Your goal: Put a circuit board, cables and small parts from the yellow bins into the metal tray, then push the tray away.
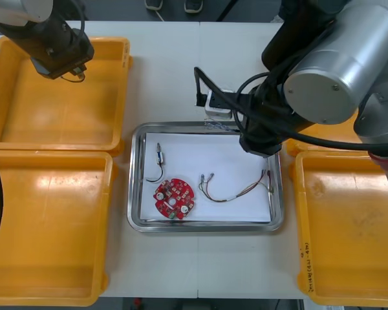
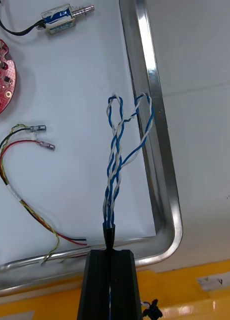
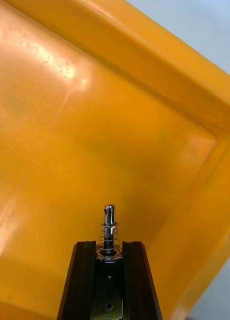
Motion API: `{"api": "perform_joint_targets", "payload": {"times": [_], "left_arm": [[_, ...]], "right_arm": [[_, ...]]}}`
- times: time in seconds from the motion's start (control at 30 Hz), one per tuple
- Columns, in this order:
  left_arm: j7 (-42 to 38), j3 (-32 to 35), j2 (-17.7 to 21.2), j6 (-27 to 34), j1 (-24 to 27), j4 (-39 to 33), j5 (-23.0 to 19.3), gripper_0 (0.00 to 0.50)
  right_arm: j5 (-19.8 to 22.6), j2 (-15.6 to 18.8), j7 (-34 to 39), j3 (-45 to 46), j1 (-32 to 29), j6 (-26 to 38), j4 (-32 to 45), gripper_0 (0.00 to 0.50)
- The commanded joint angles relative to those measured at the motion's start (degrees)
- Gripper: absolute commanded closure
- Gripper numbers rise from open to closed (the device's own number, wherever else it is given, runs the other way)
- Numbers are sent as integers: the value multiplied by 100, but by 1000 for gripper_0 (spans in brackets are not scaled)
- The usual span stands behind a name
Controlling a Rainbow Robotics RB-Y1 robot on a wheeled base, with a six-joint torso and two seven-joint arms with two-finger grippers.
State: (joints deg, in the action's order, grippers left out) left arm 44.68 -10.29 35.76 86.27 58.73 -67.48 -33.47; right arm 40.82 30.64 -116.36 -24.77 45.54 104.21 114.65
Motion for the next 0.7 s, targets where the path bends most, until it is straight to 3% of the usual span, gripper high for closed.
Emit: {"api": "perform_joint_targets", "payload": {"times": [0.03, 0.37, 0.7], "left_arm": [[577, 211, 282, 444, -125, -661, -107, 500], [594, 343, 291, 1208, -485, -1839, -221, 500], [594, 413, 282, 1604, -731, -2551, -353, 500]], "right_arm": [[-267, -93, -273, -485, 69, -384, -215, 500], [-786, -93, -211, -1250, 51, -1167, -742, 500], [-803, -84, -273, -1399, 7, -1448, -1261, 500]]}}
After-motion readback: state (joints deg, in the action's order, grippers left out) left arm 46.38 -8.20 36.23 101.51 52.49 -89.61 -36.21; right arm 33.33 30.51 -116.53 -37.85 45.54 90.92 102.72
